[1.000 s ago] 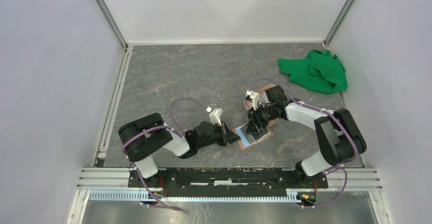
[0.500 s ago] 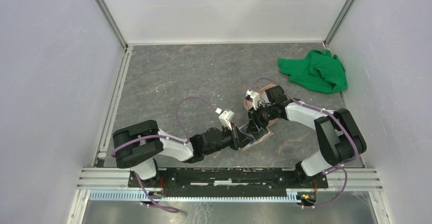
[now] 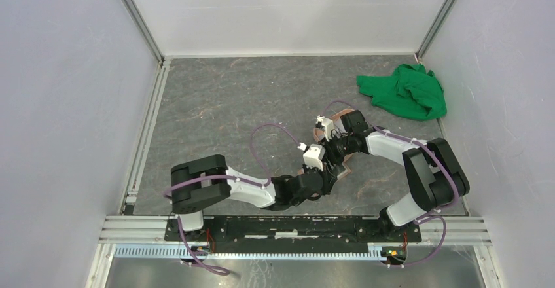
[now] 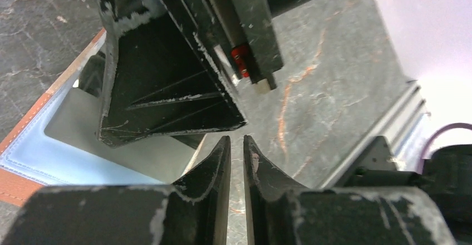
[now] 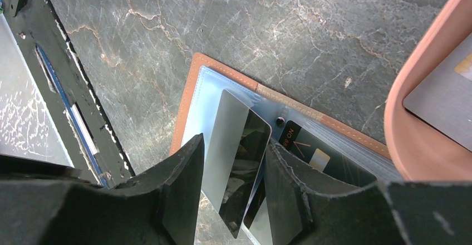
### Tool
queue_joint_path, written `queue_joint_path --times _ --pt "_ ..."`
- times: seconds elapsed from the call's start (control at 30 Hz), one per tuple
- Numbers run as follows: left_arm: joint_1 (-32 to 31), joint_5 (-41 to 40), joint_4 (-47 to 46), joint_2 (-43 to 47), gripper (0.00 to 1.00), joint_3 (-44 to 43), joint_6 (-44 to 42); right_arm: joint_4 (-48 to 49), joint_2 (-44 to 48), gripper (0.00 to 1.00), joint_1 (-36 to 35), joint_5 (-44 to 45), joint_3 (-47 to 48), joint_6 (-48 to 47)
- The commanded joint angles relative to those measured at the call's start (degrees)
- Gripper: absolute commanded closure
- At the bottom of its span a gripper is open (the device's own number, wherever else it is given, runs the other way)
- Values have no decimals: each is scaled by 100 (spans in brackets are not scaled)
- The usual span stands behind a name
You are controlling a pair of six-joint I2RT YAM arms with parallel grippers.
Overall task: Put the credit cards into the card holder
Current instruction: Insert the credit card into the card holder.
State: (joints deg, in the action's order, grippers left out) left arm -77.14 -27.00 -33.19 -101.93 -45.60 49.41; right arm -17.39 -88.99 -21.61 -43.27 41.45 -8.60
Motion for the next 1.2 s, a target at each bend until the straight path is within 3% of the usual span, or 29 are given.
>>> queue_joint_path --times 0.0,0.27,0.47,0.9,1.17 --pt "-133 -708 679 -255 80 -499 -297 78 11 51 1 -36 73 -22" --pt "-134 -1599 1265 -507 80 -1049 -378 79 34 51 3 46 65 -45" --pt "-132 -1748 1716 -820 81 -1461 -167 73 38 51 -8 46 74 -54" --pt "-136 -1572 724 -806 83 -1375 -493 46 9 51 -3 -6 82 -63" --pt "-142 -1643 860 -1155 83 -1638 -501 6 -2 51 -5 -21 104 -116"
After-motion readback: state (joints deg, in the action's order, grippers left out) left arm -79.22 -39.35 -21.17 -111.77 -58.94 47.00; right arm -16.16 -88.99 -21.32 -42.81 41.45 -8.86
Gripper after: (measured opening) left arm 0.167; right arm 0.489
